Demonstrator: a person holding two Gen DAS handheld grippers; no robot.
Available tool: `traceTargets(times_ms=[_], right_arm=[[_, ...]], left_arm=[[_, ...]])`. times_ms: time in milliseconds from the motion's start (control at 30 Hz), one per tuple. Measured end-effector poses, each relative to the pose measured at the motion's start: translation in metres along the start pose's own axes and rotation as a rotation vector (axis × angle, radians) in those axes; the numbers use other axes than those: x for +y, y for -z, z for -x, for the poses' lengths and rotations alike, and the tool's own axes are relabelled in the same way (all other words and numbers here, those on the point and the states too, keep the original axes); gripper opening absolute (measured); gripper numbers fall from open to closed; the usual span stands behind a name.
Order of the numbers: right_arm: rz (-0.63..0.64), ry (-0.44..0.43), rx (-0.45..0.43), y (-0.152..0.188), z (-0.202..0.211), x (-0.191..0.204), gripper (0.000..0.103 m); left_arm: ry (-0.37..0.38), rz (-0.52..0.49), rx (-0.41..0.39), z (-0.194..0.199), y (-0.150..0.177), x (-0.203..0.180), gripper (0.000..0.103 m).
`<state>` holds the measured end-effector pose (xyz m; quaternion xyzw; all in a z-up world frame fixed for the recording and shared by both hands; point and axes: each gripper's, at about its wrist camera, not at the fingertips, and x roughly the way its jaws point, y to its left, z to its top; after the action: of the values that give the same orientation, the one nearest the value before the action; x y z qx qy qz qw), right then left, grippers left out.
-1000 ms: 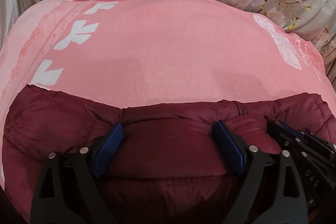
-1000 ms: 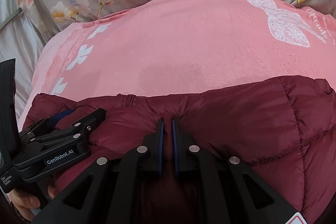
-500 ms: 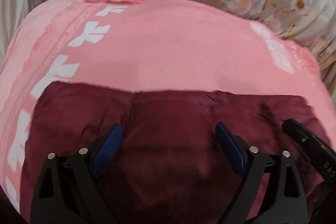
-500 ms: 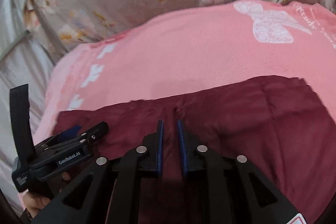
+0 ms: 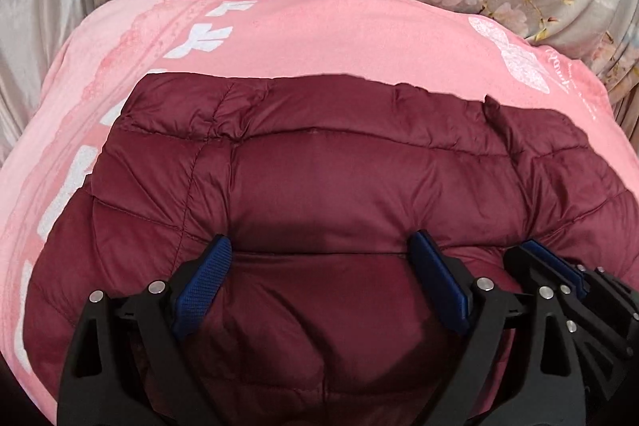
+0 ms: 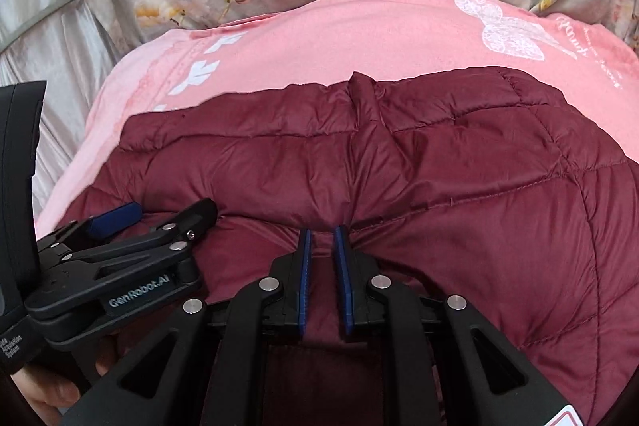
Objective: Fold large clothes
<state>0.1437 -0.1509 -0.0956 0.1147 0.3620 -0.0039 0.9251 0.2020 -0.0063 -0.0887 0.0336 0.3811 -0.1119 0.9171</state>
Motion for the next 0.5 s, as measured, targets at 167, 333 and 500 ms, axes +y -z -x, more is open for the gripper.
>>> traceTargets(times_ms=[167,333,500], right_arm=[[0.031,0.04,-0.009,0.0041,-0.0031,0.0046,0.014],[0.036,0.048,-0.008,0.005,-0.0053,0.0038,0.014],[0.044,0.061,-0.008,0.0065,-0.0064,0.0071,0.014]], left_arm=[[-0.03,-0.022,-0.022,-0.003,0.0052,-0.0034,0.09],[-0.037,-0.028,-0.028,-0.0043,0.0057,-0.0039,0.09],[-0.049,-0.036,-0.029,-0.0044,0.007,-0.0069,0.09]])
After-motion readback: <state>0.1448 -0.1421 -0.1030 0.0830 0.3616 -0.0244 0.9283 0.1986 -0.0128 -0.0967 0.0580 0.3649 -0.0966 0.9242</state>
